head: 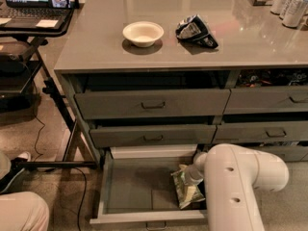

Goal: Pick green jalapeno chip bag from bottom drawer and place on counter

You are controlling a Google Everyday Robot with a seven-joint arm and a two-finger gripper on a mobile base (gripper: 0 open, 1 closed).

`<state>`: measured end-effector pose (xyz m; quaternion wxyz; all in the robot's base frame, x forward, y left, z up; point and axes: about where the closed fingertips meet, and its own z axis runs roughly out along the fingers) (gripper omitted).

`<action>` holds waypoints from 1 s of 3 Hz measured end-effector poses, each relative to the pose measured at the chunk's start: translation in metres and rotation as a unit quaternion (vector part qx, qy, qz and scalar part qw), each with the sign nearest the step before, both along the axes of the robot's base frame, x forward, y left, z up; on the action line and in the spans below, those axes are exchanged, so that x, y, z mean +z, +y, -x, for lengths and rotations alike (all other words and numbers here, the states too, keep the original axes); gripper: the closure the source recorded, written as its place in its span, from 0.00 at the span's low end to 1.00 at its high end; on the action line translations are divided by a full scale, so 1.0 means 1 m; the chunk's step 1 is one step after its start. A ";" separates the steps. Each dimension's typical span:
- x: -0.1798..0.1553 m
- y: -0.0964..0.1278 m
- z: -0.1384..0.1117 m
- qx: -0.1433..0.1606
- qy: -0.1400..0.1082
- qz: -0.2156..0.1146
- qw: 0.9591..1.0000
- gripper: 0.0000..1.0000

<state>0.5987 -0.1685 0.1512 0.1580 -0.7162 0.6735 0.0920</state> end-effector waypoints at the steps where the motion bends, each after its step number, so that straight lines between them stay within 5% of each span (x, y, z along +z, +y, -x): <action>1: -0.019 -0.004 -0.001 -0.004 0.029 0.004 1.000 0.00; 3: -0.035 -0.008 -0.002 -0.006 0.051 0.001 0.999 0.39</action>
Offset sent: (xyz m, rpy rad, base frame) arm 0.0107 -0.0144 -0.0504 0.0019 0.1333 -0.0164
